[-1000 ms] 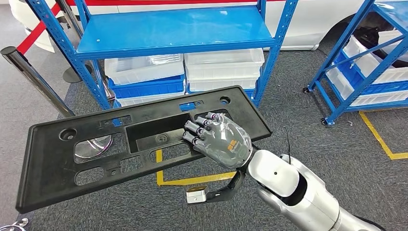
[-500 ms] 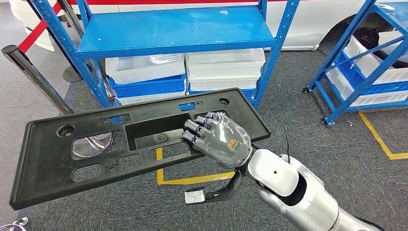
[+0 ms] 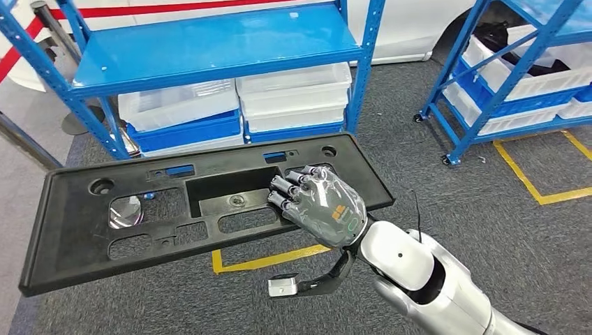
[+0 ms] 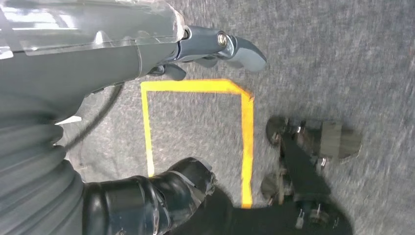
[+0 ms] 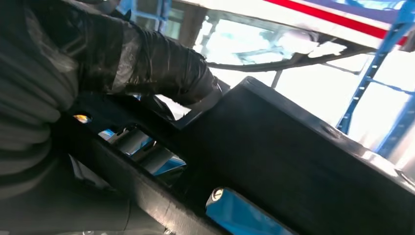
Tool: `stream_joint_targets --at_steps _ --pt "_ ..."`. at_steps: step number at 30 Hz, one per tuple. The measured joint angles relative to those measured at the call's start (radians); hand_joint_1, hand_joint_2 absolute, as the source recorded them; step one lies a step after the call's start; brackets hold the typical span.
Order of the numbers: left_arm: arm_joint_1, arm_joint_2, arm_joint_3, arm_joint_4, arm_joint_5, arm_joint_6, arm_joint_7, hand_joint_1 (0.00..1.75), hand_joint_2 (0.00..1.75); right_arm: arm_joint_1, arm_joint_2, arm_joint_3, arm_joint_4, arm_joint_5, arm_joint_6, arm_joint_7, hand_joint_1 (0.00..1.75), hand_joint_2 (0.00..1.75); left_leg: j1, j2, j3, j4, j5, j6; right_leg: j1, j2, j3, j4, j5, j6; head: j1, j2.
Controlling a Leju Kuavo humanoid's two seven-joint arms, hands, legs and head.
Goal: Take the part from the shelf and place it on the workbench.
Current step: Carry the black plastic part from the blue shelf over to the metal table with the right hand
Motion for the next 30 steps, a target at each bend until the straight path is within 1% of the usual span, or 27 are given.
stream_joint_targets --at_steps 1,2,3,4,5,6,7,8,9,11,12,13,14,15,16,17,18,19,20,21,22,23,24,26,27,28,30 --pt "0.0 -0.001 0.0 0.0 0.0 0.002 0.0 0.0 1.75 0.001 0.001 -0.003 -0.001 0.002 0.0 0.0 1.75 1.75 0.003 -0.013 -0.006 0.018 -0.017 -0.003 -0.001 0.01 -0.001 -0.003 0.004 -0.009 0.0 0.0" --pt "0.0 -0.001 -0.001 0.0 0.0 0.004 0.0 0.0 1.75 0.002 0.003 -0.005 -0.002 0.004 0.0 0.0 1.75 1.75 0.004 -0.034 -0.02 0.053 -0.045 -0.005 -0.001 0.02 -0.002 -0.006 0.008 -0.017 0.0 0.0" --pt "0.0 -0.001 -0.001 0.0 0.0 0.005 0.0 0.0 1.75 0.003 0.005 -0.007 -0.002 0.005 0.0 0.0 1.75 1.75 0.004 -0.059 -0.044 0.11 -0.082 -0.005 0.0 0.03 -0.004 -0.008 0.012 -0.023 0.0 0.0" --pt "0.001 -0.001 -0.001 0.0 0.0 0.006 0.0 0.0 1.75 0.004 0.007 -0.008 -0.002 0.005 0.0 0.0 1.75 1.75 0.002 -0.077 -0.075 0.181 -0.119 -0.003 0.003 0.041 -0.007 -0.008 0.014 -0.028 0.0 0.0" --pt "0.002 -0.001 -0.001 0.0 0.0 0.007 0.0 0.0 1.75 0.006 0.009 -0.008 -0.002 0.005 0.0 0.0 1.75 1.75 0.0 -0.085 -0.104 0.246 -0.146 0.0 0.007 0.054 -0.01 -0.008 0.016 -0.031 0.0 0.0" --pt "0.003 -0.001 -0.001 0.0 0.0 0.007 0.001 0.0 1.75 0.008 0.01 -0.008 -0.002 0.006 0.0 0.0 1.75 1.75 -0.002 -0.088 -0.123 0.288 -0.156 0.005 0.01 0.068 -0.012 -0.007 0.018 -0.033 0.0 0.0" --pt "0.004 -0.001 -0.001 0.0 0.0 0.007 0.001 0.0 1.75 0.011 0.01 -0.008 -0.002 0.006 0.0 0.0 1.75 1.75 -0.005 -0.09 -0.125 0.293 -0.146 0.01 0.014 0.082 -0.014 -0.006 0.019 -0.035 0.0 0.0" --pt "0.005 -0.001 -0.001 0.0 0.0 0.007 0.001 0.0 1.75 0.013 0.01 -0.008 -0.002 0.007 0.0 0.0 1.75 1.75 -0.007 -0.096 -0.106 0.254 -0.117 0.018 0.017 0.096 -0.014 -0.005 0.019 -0.035 0.0 0.0" --pt "0.005 -0.001 -0.002 0.0 0.0 0.007 0.0 0.0 1.75 0.014 0.01 -0.009 -0.002 0.007 0.0 0.0 1.75 1.75 -0.009 -0.112 -0.072 0.185 -0.079 0.027 0.019 0.11 -0.013 -0.004 0.02 -0.035 0.0 0.0" --pt "0.005 0.002 -0.002 0.001 0.0 0.007 -0.001 0.0 1.75 0.015 0.011 -0.01 -0.002 0.009 -0.001 0.0 1.75 1.75 -0.01 -0.168 -0.011 0.055 -0.029 0.043 0.02 0.134 -0.016 -0.002 0.023 -0.03 0.0 0.0" --pt "0.004 0.003 -0.003 0.001 0.0 0.007 -0.001 0.0 1.75 0.015 0.012 -0.011 -0.002 0.01 -0.001 0.0 1.75 1.75 -0.012 -0.187 0.004 0.022 -0.022 0.047 0.017 0.146 -0.019 -0.002 0.026 -0.025 0.0 0.0" --pt "0.004 0.003 -0.003 0.001 0.0 0.007 -0.002 0.0 1.75 0.016 0.012 -0.011 -0.002 0.011 -0.001 0.0 1.75 1.75 -0.013 -0.194 0.008 0.011 -0.023 0.048 0.014 0.157 -0.023 -0.003 0.03 -0.018 0.0 0.0" --pt "0.002 0.002 -0.004 0.001 0.0 0.006 -0.002 0.0 1.75 0.017 0.013 -0.012 -0.002 0.011 -0.001 0.0 1.75 1.75 -0.016 -0.182 0.01 0.004 -0.019 0.046 0.01 0.171 -0.026 -0.006 0.034 -0.01 0.0 0.0" --pt "0.001 0.001 -0.004 0.001 0.0 0.006 -0.002 0.0 1.75 0.019 0.014 -0.012 -0.002 0.012 -0.001 0.0 1.75 1.75 -0.014 -0.168 0.013 -0.002 -0.014 0.047 0.009 0.174 -0.028 -0.007 0.037 -0.003 0.0 0.0" --pt "0.001 0.0 -0.004 0.001 0.0 0.006 -0.002 0.0 1.75 0.02 0.014 -0.014 -0.002 0.012 -0.002 0.0 1.75 1.75 -0.012 -0.153 0.017 -0.011 -0.009 0.05 0.012 0.156 -0.032 -0.002 0.032 0.003 0.001 0.0" --pt "0.002 -0.001 -0.005 0.001 0.0 0.006 -0.002 0.0 1.75 0.021 0.014 -0.017 -0.002 0.012 -0.002 0.0 1.75 1.75 -0.01 -0.137 0.02 -0.019 -0.004 0.054 0.015 0.126 -0.042 0.019 0.016 0.007 0.003 0.0" --pt "0.003 -0.002 -0.005 0.0 0.0 0.006 -0.002 0.0 1.75 0.021 0.014 -0.019 -0.003 0.012 -0.002 0.0 1.75 1.75 -0.008 -0.121 0.022 -0.025 0.0 0.057 0.017 0.088 -0.061 0.06 -0.011 0.01 0.005 0.0" --pt "0.004 -0.002 -0.005 0.0 0.0 0.006 -0.002 0.0 1.75 0.022 0.014 -0.021 -0.003 0.012 -0.002 0.0 1.75 1.75 -0.01 -0.106 0.021 -0.027 0.001 0.06 0.017 0.056 -0.089 0.12 -0.044 0.013 0.006 0.0" --pt "0.005 -0.002 -0.005 0.0 0.0 0.006 -0.002 0.0 1.75 0.023 0.014 -0.022 -0.002 0.013 -0.002 0.0 1.75 1.75 -0.011 -0.09 0.02 -0.026 0.0 0.061 0.014 0.042 -0.118 0.183 -0.074 0.016 0.006 0.0" --pt "0.006 -0.002 -0.005 0.0 0.0 0.006 -0.002 0.0 1.75 0.025 0.014 -0.022 -0.002 0.013 -0.002 0.0 1.75 1.75 -0.012 -0.075 0.018 -0.026 0.0 0.061 0.011 0.036 -0.138 0.231 -0.09 0.019 0.006 0.0" --pt "0.006 -0.002 -0.005 0.0 0.0 0.006 -0.001 0.0 1.75 0.026 0.014 -0.022 -0.002 0.014 -0.002 0.0 1.75 1.75 -0.012 -0.059 0.018 -0.025 -0.001 0.06 0.009 0.033 -0.142 0.247 -0.089 0.021 0.006 0.0" --pt "0.005 -0.002 -0.005 0.0 0.0 0.006 -0.001 0.0 1.75 0.027 0.014 -0.023 -0.002 0.015 -0.002 0.0 1.75 1.75 -0.012 -0.045 0.018 -0.024 -0.003 0.059 0.007 0.029 -0.124 0.222 -0.071 0.022 0.006 0.0" --pt "0.004 -0.003 -0.005 0.0 0.0 0.006 -0.001 0.0 1.75 0.028 0.014 -0.025 -0.002 0.016 -0.002 0.0 1.75 1.75 -0.012 -0.033 0.019 -0.022 -0.005 0.057 0.008 0.02 -0.087 0.161 -0.04 0.02 0.006 0.0" --pt "0.003 -0.004 -0.005 0.0 0.0 0.007 0.0 0.0 1.75 0.027 0.014 -0.027 -0.002 0.018 -0.002 0.0 1.75 1.75 -0.015 -0.01 0.022 -0.019 -0.01 0.049 0.017 -0.023 -0.012 0.026 0.0 0.008 0.006 0.0" --pt "0.002 -0.005 -0.005 0.0 0.0 0.007 0.0 0.0 1.75 0.027 0.015 -0.028 -0.002 0.019 -0.003 0.0 1.75 1.75 -0.016 0.0 0.023 -0.018 -0.011 0.044 0.022 -0.038 0.009 -0.014 0.007 0.0 0.006 0.0" --pt "0.001 -0.005 -0.005 0.0 0.0 0.007 0.0 0.0 1.75 0.027 0.015 -0.029 -0.003 0.019 -0.003 0.0 1.75 1.75 -0.018 0.01 0.024 -0.018 -0.013 0.039 0.028 -0.046 0.014 -0.027 0.006 -0.007 0.006 0.0" --pt "-0.001 -0.006 -0.005 0.0 0.0 0.008 0.001 0.0 1.75 0.028 0.016 -0.03 -0.003 0.02 -0.003 0.0 1.75 1.75 -0.019 0.03 0.028 -0.02 -0.014 0.028 0.029 -0.023 0.011 -0.03 0.012 -0.017 0.006 0.0"
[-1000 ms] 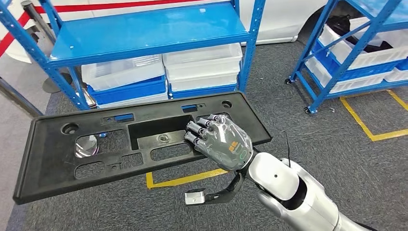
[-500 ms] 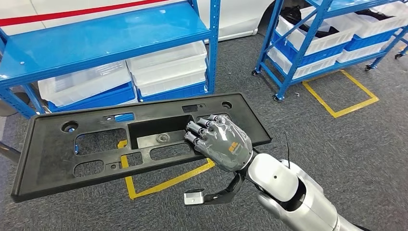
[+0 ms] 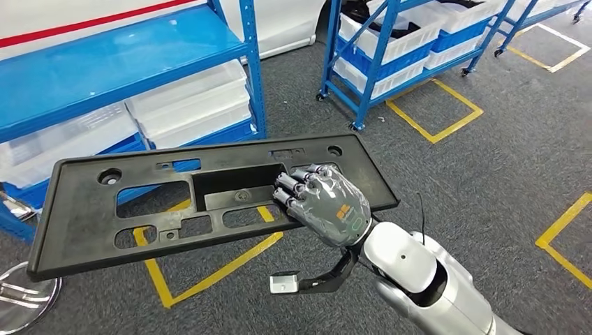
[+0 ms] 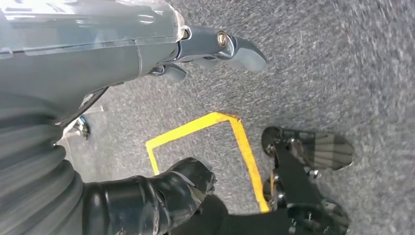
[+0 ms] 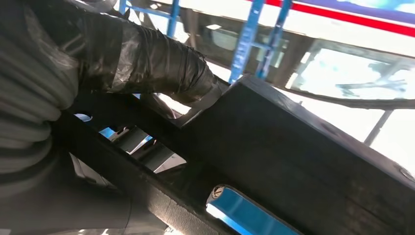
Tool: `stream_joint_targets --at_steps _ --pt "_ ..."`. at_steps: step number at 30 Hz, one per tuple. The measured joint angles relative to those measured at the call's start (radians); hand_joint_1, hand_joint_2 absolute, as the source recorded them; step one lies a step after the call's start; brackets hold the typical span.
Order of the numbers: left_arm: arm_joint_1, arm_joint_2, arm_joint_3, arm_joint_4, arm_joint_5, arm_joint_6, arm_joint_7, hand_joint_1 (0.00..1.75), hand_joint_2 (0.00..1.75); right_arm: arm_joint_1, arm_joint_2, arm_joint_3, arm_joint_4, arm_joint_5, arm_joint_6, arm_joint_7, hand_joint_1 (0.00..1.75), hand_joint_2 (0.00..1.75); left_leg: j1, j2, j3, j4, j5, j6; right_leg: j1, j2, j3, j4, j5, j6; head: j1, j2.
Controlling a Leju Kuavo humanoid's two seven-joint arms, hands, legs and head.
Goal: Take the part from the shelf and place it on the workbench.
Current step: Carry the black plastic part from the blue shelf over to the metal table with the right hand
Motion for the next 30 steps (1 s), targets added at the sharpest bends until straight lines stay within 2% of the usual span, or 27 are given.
stream_joint_targets --at_steps 1,3,4,5,6,7,8,9,10,12,13,14,15,16,17,18,19,21,22,23,24,25,26,27,29,30 --pt "-0.001 0.0 0.0 0.0 0.0 0.0 0.0 0.0 1.75 0.001 0.0 -0.001 -0.001 0.0 0.0 0.0 1.75 1.75 0.001 -0.004 0.001 0.003 -0.006 -0.005 -0.003 0.011 0.001 -0.006 0.004 -0.005 0.0 0.0" --pt "-0.001 0.001 0.0 0.0 0.0 0.001 0.0 0.0 1.75 0.002 0.001 -0.004 -0.002 0.001 -0.001 0.0 1.75 1.75 0.004 -0.051 -0.019 0.055 -0.046 -0.013 -0.012 0.033 0.006 -0.018 0.013 -0.017 0.0 0.0" --pt "0.0 0.001 0.0 0.0 0.0 0.001 0.0 0.0 1.75 0.002 0.002 -0.005 -0.003 0.001 -0.002 0.0 1.75 1.75 0.007 -0.084 -0.043 0.112 -0.079 -0.015 -0.014 0.043 0.005 -0.021 0.015 -0.02 0.0 0.0" --pt "0.002 0.001 0.0 0.0 0.0 0.001 0.0 0.0 1.75 0.002 0.003 -0.005 -0.003 0.002 -0.002 0.0 1.75 1.75 0.008 -0.105 -0.076 0.182 -0.112 -0.018 -0.014 0.055 0.004 -0.02 0.016 -0.022 0.0 0.0" --pt "0.003 0.001 -0.001 0.0 0.0 0.0 0.0 0.0 1.75 0.004 0.004 -0.005 -0.002 0.002 -0.002 -0.001 1.75 1.75 0.008 -0.115 -0.105 0.244 -0.134 -0.019 -0.014 0.069 0.002 -0.018 0.017 -0.023 0.0 0.0" --pt "0.005 0.001 -0.001 0.0 0.0 0.0 0.0 0.0 1.75 0.006 0.004 -0.005 -0.002 0.003 -0.002 -0.001 1.75 1.75 0.009 -0.118 -0.127 0.286 -0.143 -0.021 -0.014 0.082 0.001 -0.016 0.017 -0.023 0.0 0.0" --pt "0.006 0.001 -0.001 0.0 0.0 0.0 0.0 0.0 1.75 0.008 0.004 -0.005 -0.002 0.004 -0.002 -0.001 1.75 1.75 0.009 -0.119 -0.136 0.301 -0.138 -0.021 -0.014 0.095 -0.001 -0.013 0.017 -0.023 0.0 0.0" --pt "0.006 0.001 -0.001 0.0 0.0 0.0 0.0 0.0 1.75 0.009 0.004 -0.005 -0.002 0.005 -0.002 -0.002 1.75 1.75 0.01 -0.12 -0.128 0.281 -0.116 -0.021 -0.014 0.107 -0.002 -0.008 0.016 -0.022 0.0 0.0" --pt "0.006 0.001 -0.001 0.0 0.0 0.0 0.0 0.0 1.75 0.01 0.004 -0.005 -0.002 0.006 -0.002 -0.002 1.75 1.75 0.011 -0.125 -0.107 0.232 -0.084 -0.021 -0.015 0.119 -0.004 -0.003 0.015 -0.02 0.0 0.0" --pt "0.007 0.002 -0.001 0.0 0.0 0.001 0.0 0.0 1.75 0.01 0.004 -0.005 -0.002 0.007 -0.002 -0.002 1.75 1.75 0.017 -0.166 -0.05 0.103 -0.026 -0.02 -0.016 0.145 -0.01 0.01 0.01 -0.012 0.0 0.0" --pt "0.007 0.003 -0.002 0.0 0.0 0.001 0.0 0.0 1.75 0.01 0.005 -0.005 -0.002 0.007 -0.002 -0.002 1.75 1.75 0.018 -0.186 -0.029 0.056 -0.012 -0.018 -0.017 0.158 -0.016 0.016 0.009 -0.006 0.0 0.0" --pt "0.006 0.003 -0.002 0.0 0.0 0.001 0.0 0.0 1.75 0.01 0.005 -0.005 -0.001 0.007 -0.002 -0.002 1.75 1.75 0.018 -0.2 -0.02 0.033 -0.01 -0.016 -0.018 0.169 -0.022 0.02 0.011 0.001 0.0 0.0" --pt "0.005 0.003 -0.002 0.0 0.0 0.0 0.0 0.0 1.75 0.011 0.005 -0.006 -0.001 0.007 -0.002 -0.002 1.75 1.75 0.015 -0.199 -0.018 0.03 -0.013 -0.013 -0.018 0.181 -0.027 0.02 0.014 0.009 0.0 0.0" --pt "0.003 0.003 -0.003 0.0 0.0 0.0 0.0 0.0 1.75 0.012 0.005 -0.006 -0.001 0.008 -0.002 -0.002 1.75 1.75 0.015 -0.188 -0.018 0.028 -0.009 -0.007 -0.02 0.193 -0.031 0.018 0.019 0.017 0.0 0.0" --pt "0.001 0.001 -0.004 0.0 0.0 0.0 0.0 0.0 1.75 0.014 0.005 -0.006 0.0 0.009 -0.002 -0.002 1.75 1.75 0.016 -0.175 -0.017 0.024 -0.005 0.0 -0.021 0.195 -0.034 0.018 0.02 0.022 0.0 0.0" --pt "0.0 0.0 -0.005 0.0 0.0 0.0 0.0 0.0 1.75 0.014 0.005 -0.007 0.0 0.009 -0.002 -0.003 1.75 1.75 0.017 -0.162 -0.016 0.019 0.0 0.008 -0.02 0.179 -0.039 0.027 0.014 0.027 0.002 0.0" --pt "0.0 -0.001 -0.006 0.0 0.0 -0.001 0.0 0.0 1.75 0.014 0.005 -0.008 0.0 0.01 -0.002 -0.003 1.75 1.75 0.018 -0.148 -0.015 0.014 0.004 0.017 -0.019 0.15 -0.053 0.053 -0.003 0.031 0.004 0.0" --pt "0.003 -0.001 -0.007 0.0 0.0 -0.001 0.0 0.0 1.75 0.013 0.005 -0.009 0.0 0.01 -0.003 -0.003 1.75 1.75 0.014 -0.122 -0.016 0.009 0.007 0.027 -0.017 0.081 -0.105 0.164 -0.063 0.038 0.009 0.0" --pt "0.005 0.0 -0.007 0.0 0.0 -0.001 0.0 0.0 1.75 0.014 0.005 -0.009 0.001 0.01 -0.003 -0.003 1.75 1.75 0.011 -0.108 -0.017 0.009 0.006 0.029 -0.019 0.065 -0.135 0.227 -0.09 0.041 0.009 0.0" --pt "0.006 0.0 -0.007 0.0 0.0 -0.001 0.0 0.0 1.75 0.015 0.005 -0.01 0.002 0.01 -0.003 -0.004 1.75 1.75 0.01 -0.094 -0.017 0.01 0.005 0.03 -0.02 0.059 -0.153 0.269 -0.102 0.042 0.009 0.0" --pt "0.007 0.001 -0.008 0.0 0.0 -0.001 0.0 0.0 1.75 0.016 0.005 -0.01 0.003 0.01 -0.003 -0.004 1.75 1.75 0.008 -0.08 -0.017 0.01 0.005 0.03 -0.02 0.055 -0.154 0.277 -0.096 0.042 0.009 0.0" --pt "0.007 0.001 -0.008 0.0 0.0 -0.001 0.0 0.0 1.75 0.016 0.005 -0.01 0.004 0.01 -0.002 -0.005 1.75 1.75 0.006 -0.067 -0.016 0.011 0.003 0.03 -0.019 0.052 -0.136 0.247 -0.074 0.04 0.01 0.0" --pt "0.006 0.001 -0.008 0.0 0.0 -0.001 0.0 0.0 1.75 0.016 0.005 -0.01 0.005 0.011 -0.002 -0.006 1.75 1.75 0.005 -0.055 -0.015 0.011 0.002 0.028 -0.017 0.039 -0.101 0.186 -0.043 0.034 0.01 0.0" --pt "0.005 0.001 -0.008 0.0 0.0 -0.002 0.0 0.0 1.75 0.015 0.004 -0.01 0.006 0.011 -0.002 -0.007 1.75 1.75 0.003 -0.044 -0.013 0.011 0.0 0.027 -0.01 0.01 -0.062 0.116 -0.021 0.024 0.009 0.0" --pt "0.003 0.001 -0.008 0.0 0.0 -0.002 0.001 0.0 1.75 0.012 0.005 -0.01 0.006 0.012 -0.002 -0.009 1.75 1.75 -0.002 -0.024 -0.009 0.011 -0.004 0.019 0.006 -0.036 -0.013 0.022 0.0 0.005 0.009 0.0" --pt "0.003 0.001 -0.008 0.0 0.0 -0.003 0.001 0.0 1.75 0.01 0.005 -0.01 0.006 0.012 -0.002 -0.009 1.75 1.75 -0.004 -0.013 -0.007 0.01 -0.006 0.015 0.013 -0.043 -0.009 0.008 -0.003 -0.002 0.009 0.0"
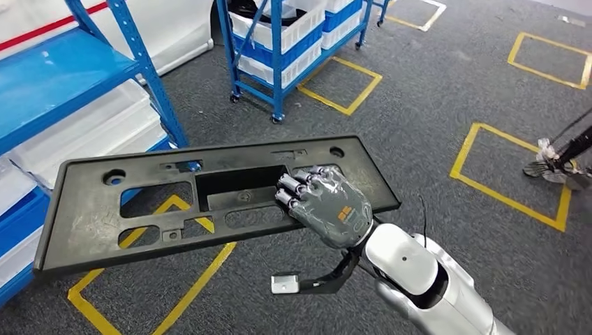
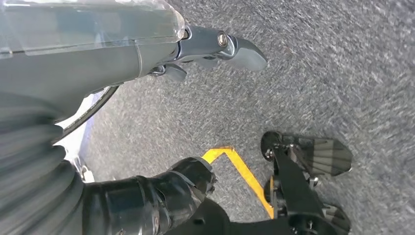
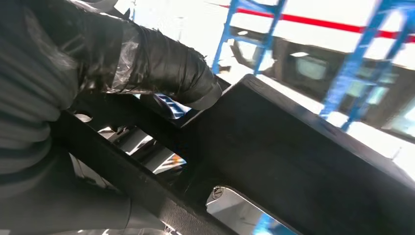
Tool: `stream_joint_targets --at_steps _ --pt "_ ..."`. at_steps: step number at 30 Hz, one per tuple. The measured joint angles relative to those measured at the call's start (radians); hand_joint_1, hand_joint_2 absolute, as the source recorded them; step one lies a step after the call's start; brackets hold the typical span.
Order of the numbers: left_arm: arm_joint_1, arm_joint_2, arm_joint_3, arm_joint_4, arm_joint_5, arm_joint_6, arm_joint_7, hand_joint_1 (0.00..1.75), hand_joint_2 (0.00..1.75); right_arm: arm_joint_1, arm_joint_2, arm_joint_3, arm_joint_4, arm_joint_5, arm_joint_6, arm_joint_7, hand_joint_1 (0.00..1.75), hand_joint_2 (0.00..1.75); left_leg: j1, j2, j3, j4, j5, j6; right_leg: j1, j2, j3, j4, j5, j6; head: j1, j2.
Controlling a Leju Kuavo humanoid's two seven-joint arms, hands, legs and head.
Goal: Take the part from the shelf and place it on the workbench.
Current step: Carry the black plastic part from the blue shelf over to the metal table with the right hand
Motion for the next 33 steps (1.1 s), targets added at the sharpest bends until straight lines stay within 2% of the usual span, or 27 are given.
stream_joint_targets --at_steps 2,3,4,6,7,8,9,10,11,13,15,17,18,19,20,21,22,23,24,25,26,27,28,29,30,31,33 --pt "-0.001 0.0 0.0 0.0 0.0 0.0 0.0 0.0 1.75 0.0 0.0 0.0 0.001 0.001 0.0 0.0 1.75 1.75 -0.002 0.021 0.006 -0.004 -0.004 -0.01 -0.002 0.028 0.0 -0.008 0.006 -0.009 0.0 0.0" --pt "-0.002 0.001 -0.001 0.0 0.0 0.0 0.0 0.0 1.75 -0.001 0.0 0.0 0.002 0.001 0.001 -0.001 1.75 1.75 -0.001 0.01 0.007 0.001 -0.011 -0.015 -0.006 0.041 0.002 -0.015 0.01 -0.014 0.0 0.0" --pt "-0.002 0.001 -0.001 0.0 0.0 0.0 0.0 0.0 1.75 -0.002 0.001 0.0 0.002 0.001 0.001 -0.001 1.75 1.75 0.001 -0.015 0.002 0.018 -0.026 -0.019 -0.01 0.055 0.005 -0.023 0.015 -0.019 0.0 0.0" --pt "-0.002 0.003 -0.002 0.0 0.0 -0.001 0.0 0.0 1.75 -0.003 0.003 0.0 0.004 0.001 0.001 -0.001 1.75 1.75 0.006 -0.082 -0.041 0.115 -0.084 -0.023 -0.015 0.08 0.007 -0.031 0.021 -0.026 0.0 0.0" --pt "0.0 0.003 -0.002 0.0 0.0 -0.001 0.0 0.0 1.75 -0.003 0.005 0.0 0.006 0.002 0.001 -0.001 1.75 1.75 0.007 -0.099 -0.073 0.182 -0.115 -0.025 -0.016 0.093 0.006 -0.031 0.022 -0.028 -0.001 0.0" --pt "0.001 0.003 -0.002 0.0 0.0 -0.001 0.001 0.0 1.75 -0.002 0.006 0.001 0.007 0.002 0.001 -0.001 1.75 1.75 0.007 -0.105 -0.103 0.24 -0.135 -0.027 -0.016 0.109 0.005 -0.029 0.022 -0.028 0.0 0.0" --pt "0.003 0.003 -0.002 0.0 0.0 -0.001 0.001 0.0 1.75 -0.001 0.006 0.001 0.009 0.002 0.002 -0.001 1.75 1.75 0.008 -0.106 -0.119 0.27 -0.136 -0.029 -0.016 0.124 0.005 -0.026 0.022 -0.028 0.0 0.0" --pt "0.004 0.003 -0.003 0.0 0.0 -0.001 0.002 0.0 1.75 0.0 0.006 0.002 0.011 0.003 0.002 -0.001 1.75 1.75 0.009 -0.108 -0.117 0.259 -0.115 -0.031 -0.018 0.141 0.004 -0.022 0.02 -0.027 0.0 0.0" --pt "0.005 0.004 -0.003 0.0 0.0 -0.001 0.002 0.0 1.75 0.001 0.006 0.002 0.012 0.004 0.002 -0.001 1.75 1.75 0.011 -0.113 -0.098 0.212 -0.079 -0.033 -0.02 0.158 0.003 -0.015 0.018 -0.024 -0.001 0.0" --pt "0.006 0.005 -0.004 0.0 0.0 0.0 0.002 0.0 1.75 0.0 0.007 0.002 0.013 0.006 0.003 -0.001 1.75 1.75 0.019 -0.157 -0.043 0.084 -0.019 -0.036 -0.023 0.186 -0.005 0.003 0.011 -0.013 0.0 0.0" --pt "0.005 0.006 -0.004 0.0 0.0 0.0 0.002 0.0 1.75 0.001 0.008 0.002 0.013 0.007 0.003 0.0 1.75 1.75 0.022 -0.19 -0.019 0.026 -0.006 -0.033 -0.025 0.209 -0.018 0.015 0.01 0.0 0.0 0.0" --pt "0.002 0.006 -0.004 0.0 0.0 0.001 0.002 0.0 1.75 0.002 0.01 0.002 0.013 0.009 0.003 0.0 1.75 1.75 0.018 -0.175 -0.017 0.023 -0.004 -0.021 -0.028 0.231 -0.027 0.014 0.016 0.014 0.0 0.0" --pt "0.0 0.006 -0.004 0.0 0.0 0.001 0.002 0.0 1.75 0.003 0.01 0.002 0.013 0.009 0.003 0.0 1.75 1.75 0.018 -0.162 -0.016 0.019 0.0 -0.014 -0.028 0.226 -0.03 0.016 0.017 0.019 0.0 0.0" --pt "0.0 0.005 -0.004 0.0 0.0 0.001 0.003 0.0 1.75 0.003 0.01 0.001 0.013 0.009 0.003 0.0 1.75 1.75 0.018 -0.149 -0.014 0.014 0.004 -0.007 -0.027 0.205 -0.036 0.027 0.009 0.024 0.001 0.0" --pt "0.0 0.005 -0.004 0.0 0.0 0.001 0.003 0.0 1.75 0.003 0.01 0.001 0.013 0.009 0.003 0.0 1.75 1.75 0.019 -0.135 -0.012 0.009 0.007 0.0 -0.025 0.174 -0.051 0.059 -0.01 0.027 0.003 0.0" --pt "0.001 0.005 -0.005 0.0 0.0 0.001 0.003 0.0 1.75 0.003 0.01 0.001 0.013 0.01 0.003 0.0 1.75 1.75 0.018 -0.122 -0.012 0.007 0.008 0.006 -0.024 0.139 -0.075 0.112 -0.039 0.03 0.004 0.0" --pt "0.002 0.005 -0.005 0.0 0.0 0.001 0.003 0.0 1.75 0.003 0.01 0.001 0.013 0.01 0.003 0.0 1.75 1.75 0.016 -0.109 -0.012 0.006 0.007 0.009 -0.024 0.116 -0.107 0.179 -0.072 0.033 0.005 0.0" --pt "0.002 0.006 -0.005 0.0 0.0 0.001 0.003 0.0 1.75 0.004 0.01 0.001 0.013 0.01 0.003 0.0 1.75 1.75 0.014 -0.095 -0.012 0.006 0.006 0.01 -0.026 0.106 -0.139 0.244 -0.098 0.035 0.004 0.0" --pt "0.003 0.006 -0.005 0.0 0.0 0.001 0.003 0.0 1.75 0.006 0.01 0.001 0.014 0.011 0.003 0.0 1.75 1.75 0.012 -0.081 -0.012 0.006 0.005 0.011 -0.028 0.102 -0.159 0.284 -0.108 0.036 0.005 0.0" --pt "0.003 0.006 -0.005 0.0 0.0 0.001 0.003 0.0 1.75 0.007 0.01 0.001 0.015 0.011 0.003 0.0 1.75 1.75 0.011 -0.068 -0.011 0.006 0.004 0.011 -0.029 0.099 -0.16 0.288 -0.1 0.035 0.005 0.0" --pt "0.002 0.007 -0.005 0.0 0.0 0.002 0.003 0.0 1.75 0.008 0.009 0.001 0.015 0.012 0.004 0.0 1.75 1.75 0.01 -0.055 -0.009 0.006 0.002 0.01 -0.029 0.095 -0.139 0.251 -0.075 0.032 0.005 0.0" --pt "0.002 0.007 -0.005 0.0 0.0 0.002 0.003 0.0 1.75 0.008 0.009 0.001 0.016 0.012 0.004 0.0 1.75 1.75 0.009 -0.044 -0.007 0.006 0.0 0.009 -0.026 0.082 -0.1 0.181 -0.041 0.026 0.005 0.0" --pt "0.001 0.006 -0.005 0.0 0.0 0.002 0.003 0.0 1.75 0.008 0.009 0.001 0.016 0.012 0.004 0.0 1.75 1.75 0.007 -0.032 -0.003 0.006 -0.003 0.007 -0.019 0.057 -0.06 0.108 -0.018 0.018 0.005 0.0" --pt "0.001 0.006 -0.005 0.0 0.0 0.002 0.004 0.0 1.75 0.008 0.01 0.001 0.015 0.013 0.004 0.0 1.75 1.75 0.005 -0.022 -0.001 0.006 -0.006 0.003 -0.011 0.035 -0.029 0.05 -0.003 0.01 0.004 0.0" --pt "0.0 0.006 -0.005 0.0 0.0 0.002 0.005 0.0 1.75 0.008 0.01 0.001 0.015 0.013 0.003 0.001 1.75 1.75 0.003 -0.012 0.002 0.006 -0.009 -0.001 -0.004 0.021 -0.012 0.015 0.003 0.003 0.004 0.0" --pt "0.0 0.006 -0.005 0.0 0.0 0.002 0.006 0.0 1.75 0.008 0.011 0.001 0.015 0.014 0.003 0.001 1.75 1.75 0.002 0.0 0.004 0.004 -0.011 -0.006 0.001 0.019 -0.01 0.005 -0.001 -0.002 0.004 0.0" --pt "-0.002 0.005 -0.005 0.0 0.0 0.003 0.007 0.0 1.75 0.009 0.012 0.001 0.014 0.015 0.004 0.003 1.75 1.75 0.003 0.02 0.012 -0.002 -0.015 -0.017 -0.002 0.047 -0.007 -0.006 0.005 -0.01 0.004 0.0"
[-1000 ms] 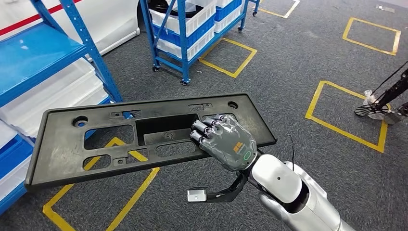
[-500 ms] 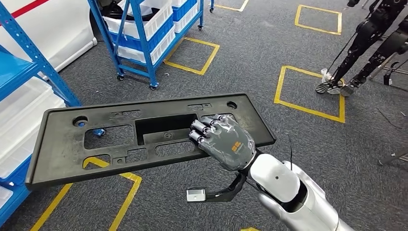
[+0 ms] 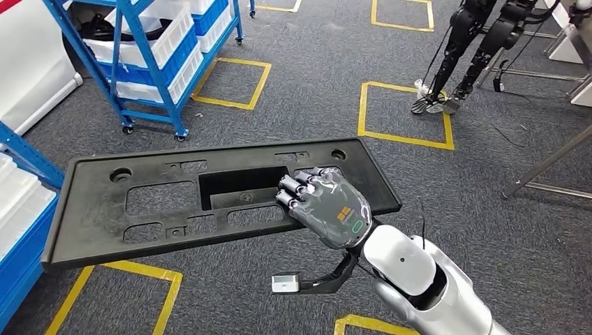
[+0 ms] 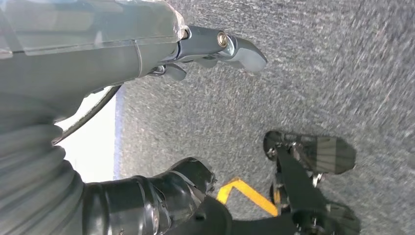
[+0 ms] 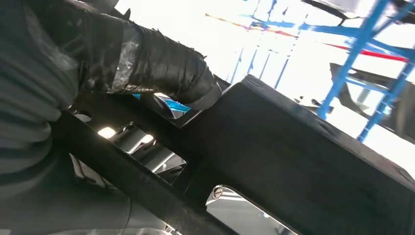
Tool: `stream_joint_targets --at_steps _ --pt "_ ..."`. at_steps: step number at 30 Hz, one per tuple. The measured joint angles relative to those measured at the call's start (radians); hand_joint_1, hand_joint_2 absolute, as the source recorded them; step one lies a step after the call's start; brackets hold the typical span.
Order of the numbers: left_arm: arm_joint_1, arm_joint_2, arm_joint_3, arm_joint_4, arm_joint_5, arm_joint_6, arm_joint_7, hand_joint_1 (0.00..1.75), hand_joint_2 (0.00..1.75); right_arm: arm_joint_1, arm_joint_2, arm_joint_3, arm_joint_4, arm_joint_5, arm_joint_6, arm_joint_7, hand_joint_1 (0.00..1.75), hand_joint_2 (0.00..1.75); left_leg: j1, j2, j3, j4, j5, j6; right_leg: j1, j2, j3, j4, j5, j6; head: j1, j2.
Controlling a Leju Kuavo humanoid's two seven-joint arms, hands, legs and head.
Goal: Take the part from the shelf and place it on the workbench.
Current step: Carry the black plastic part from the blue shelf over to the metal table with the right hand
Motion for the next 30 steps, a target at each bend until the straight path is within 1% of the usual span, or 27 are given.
stream_joint_targets --at_steps 1,2,3,4,5,6,7,8,9,10,11,12,13,15,16,17,18,19,20,21,22,23,24,26,27,28,30 --pt "-0.001 0.0 0.0 0.0 0.0 0.0 0.001 0.0 1.75 0.0 0.0 0.0 -0.001 0.001 0.0 0.0 1.75 1.75 0.001 -0.009 0.002 0.005 -0.009 -0.004 -0.004 0.013 0.006 -0.011 0.005 -0.005 0.0 0.0" --pt "-0.001 0.0 0.0 0.0 0.0 0.0 0.001 0.0 1.75 0.0 0.001 0.0 -0.001 0.001 0.0 0.001 1.75 1.75 0.002 -0.033 -0.005 0.027 -0.026 -0.007 -0.008 0.025 0.013 -0.021 0.01 -0.009 0.0 0.0" --pt "-0.001 0.0 0.0 0.0 0.0 0.0 0.001 0.0 1.75 -0.001 0.003 0.0 -0.002 0.001 0.0 0.002 1.75 1.75 0.003 -0.065 -0.025 0.072 -0.052 -0.01 -0.012 0.037 0.019 -0.029 0.014 -0.013 0.0 0.0" --pt "0.0 0.0 0.0 0.0 0.0 0.0 0.001 0.0 1.75 -0.001 0.005 0.0 -0.002 0.001 0.0 0.003 1.75 1.75 0.005 -0.098 -0.057 0.14 -0.085 -0.011 -0.012 0.05 0.021 -0.031 0.015 -0.015 0.0 0.0" --pt "0.001 0.0 0.0 0.0 0.0 0.0 0.002 0.0 1.75 -0.001 0.006 0.0 -0.002 0.001 0.0 0.003 1.75 1.75 0.005 -0.116 -0.094 0.209 -0.112 -0.012 -0.012 0.063 0.021 -0.031 0.016 -0.017 0.0 0.0" --pt "0.002 0.0 0.0 0.0 0.0 0.001 0.002 0.0 1.75 0.001 0.007 0.0 -0.001 0.002 0.0 0.003 1.75 1.75 0.005 -0.124 -0.125 0.263 -0.125 -0.014 -0.011 0.078 0.021 -0.029 0.015 -0.018 0.0 0.0" --pt "0.003 0.0 0.0 0.0 0.0 0.001 0.002 0.0 1.75 0.002 0.007 0.0 -0.001 0.002 0.0 0.003 1.75 1.75 0.005 -0.126 -0.142 0.283 -0.119 -0.015 -0.011 0.094 0.02 -0.026 0.014 -0.018 0.0 0.0" --pt "0.004 0.0 0.0 0.0 0.0 0.001 0.002 0.0 1.75 0.003 0.007 0.0 -0.001 0.003 0.0 0.003 1.75 1.75 0.006 -0.128 -0.137 0.26 -0.09 -0.015 -0.012 0.11 0.02 -0.022 0.012 -0.016 0.0 0.0" --pt "0.004 0.0 0.0 0.0 0.0 0.001 0.002 0.0 1.75 0.003 0.007 0.0 -0.001 0.004 0.0 0.004 1.75 1.75 0.007 -0.136 -0.116 0.204 -0.049 -0.015 -0.013 0.126 0.02 -0.017 0.009 -0.014 -0.001 0.0" --pt "0.005 0.001 0.0 0.0 0.0 0.002 0.002 0.0 1.75 0.003 0.007 0.0 -0.001 0.005 0.001 0.004 1.75 1.75 0.009 -0.159 -0.088 0.134 -0.012 -0.014 -0.015 0.14 0.018 -0.01 0.005 -0.01 0.0 0.0" --pt "0.006 0.002 0.0 0.0 0.0 0.002 0.002 0.0 1.75 0.003 0.008 0.0 -0.001 0.006 0.001 0.004 1.75 1.75 0.011 -0.183 -0.062 0.073 0.012 -0.013 -0.015 0.153 0.014 -0.001 0.001 -0.005 0.0 0.0" --pt "0.005 0.002 0.0 0.0 0.0 0.002 0.002 0.0 1.75 0.003 0.008 0.0 -0.002 0.008 0.001 0.004 1.75 1.75 0.013 -0.203 -0.046 0.034 0.023 -0.011 -0.017 0.165 0.008 0.006 -0.002 0.001 0.0 0.0" --pt "0.004 0.002 0.0 0.0 0.0 0.002 0.002 0.0 1.75 0.003 0.007 0.0 -0.002 0.009 0.001 0.004 1.75 1.75 0.012 -0.215 -0.04 0.019 0.023 -0.007 -0.019 0.176 0.002 0.01 -0.002 0.007 0.0 0.0" --pt "0.001 0.002 0.0 0.0 0.0 0.002 0.001 0.0 1.75 0.004 0.007 -0.001 -0.002 0.01 0.001 0.004 1.75 1.75 0.01 -0.195 -0.037 0.013 0.026 0.003 -0.022 0.195 -0.006 0.01 0.002 0.02 0.0 0.0" --pt "0.0 0.002 0.0 0.0 0.0 0.002 0.001 0.0 1.75 0.005 0.007 -0.001 -0.002 0.01 0.001 0.004 1.75 1.75 0.01 -0.181 -0.034 0.007 0.029 0.01 -0.021 0.182 -0.008 0.014 -0.001 0.025 0.0 0.0" --pt "0.0 0.002 0.0 0.0 0.0 0.002 0.001 0.0 1.75 0.005 0.007 -0.002 -0.002 0.01 0.001 0.004 1.75 1.75 0.011 -0.167 -0.03 0.001 0.032 0.018 -0.019 0.155 -0.016 0.031 -0.013 0.03 0.001 0.0" --pt "0.001 0.002 0.0 0.0 0.0 0.001 0.001 0.0 1.75 0.005 0.007 -0.003 -0.002 0.01 0.001 0.004 1.75 1.75 0.011 -0.153 -0.027 -0.005 0.034 0.024 -0.017 0.12 -0.034 0.069 -0.035 0.033 0.002 0.0" --pt "0.001 0.002 0.0 0.0 0.0 0.001 0.001 0.0 1.75 0.005 0.007 -0.003 -0.002 0.01 0.001 0.004 1.75 1.75 0.009 -0.14 -0.025 -0.007 0.034 0.029 -0.017 0.085 -0.062 0.126 -0.065 0.037 0.003 0.0" --pt "0.003 0.002 0.0 0.0 0.0 0.001 0.001 0.0 1.75 0.006 0.007 -0.003 -0.002 0.011 0.001 0.004 1.75 1.75 0.007 -0.126 -0.024 -0.008 0.033 0.032 -0.02 0.067 -0.096 0.193 -0.095 0.041 0.003 0.0" --pt "0.004 0.003 0.0 0.0 0.0 0.001 0.001 0.0 1.75 0.007 0.007 -0.003 -0.001 0.011 0.001 0.004 1.75 1.75 0.006 -0.112 -0.024 -0.008 0.031 0.032 -0.024 0.059 -0.127 0.253 -0.116 0.045 0.003 0.0" --pt "0.004 0.003 0.0 0.0 0.0 0.001 0.001 0.0 1.75 0.008 0.006 -0.003 -0.001 0.011 0.001 0.004 1.75 1.75 0.005 -0.097 -0.023 -0.007 0.029 0.033 -0.027 0.055 -0.145 0.284 -0.12 0.047 0.003 0.0" --pt "0.004 0.004 0.0 0.0 0.0 0.001 0.001 0.0 1.75 0.009 0.006 -0.003 0.0 0.011 0.001 0.004 1.75 1.75 0.005 -0.083 -0.022 -0.007 0.026 0.031 -0.029 0.051 -0.142 0.275 -0.104 0.048 0.003 0.0" --pt "0.004 0.004 0.0 0.0 0.0 0.001 0.001 0.0 1.75 0.009 0.006 -0.003 0.001 0.011 0.001 0.004 1.75 1.75 0.005 -0.07 -0.018 -0.007 0.023 0.029 -0.03 0.043 -0.117 0.225 -0.072 0.047 0.003 0.0" --pt "0.003 0.004 0.0 0.0 0.0 0.001 0.001 0.0 1.75 0.009 0.006 -0.003 0.002 0.011 0.001 0.004 1.75 1.75 0.002 -0.047 -0.009 -0.007 0.015 0.021 -0.022 -0.001 -0.04 0.08 -0.014 0.04 0.003 0.0" --pt "0.003 0.004 0.0 0.0 0.0 0.0 0.001 0.0 1.75 0.008 0.006 -0.003 0.002 0.011 0.001 0.004 1.75 1.75 0.001 -0.038 -0.006 -0.007 0.011 0.016 -0.016 -0.018 -0.014 0.029 0.0 0.034 0.003 0.0" --pt "0.002 0.004 0.0 0.0 0.0 0.0 0.001 0.0 1.75 0.008 0.006 -0.003 0.002 0.011 0.001 0.004 1.75 1.75 -0.001 -0.028 -0.002 -0.007 0.008 0.011 -0.01 -0.027 -0.003 0.005 0.003 0.028 0.003 0.0" --pt "0.0 0.004 0.0 0.0 0.0 0.0 0.001 0.0 1.75 0.007 0.005 -0.004 0.002 0.011 0.0 0.004 1.75 1.75 -0.001 -0.006 0.004 -0.01 0.004 -0.001 -0.004 -0.005 -0.004 -0.001 0.003 0.018 0.003 0.0"
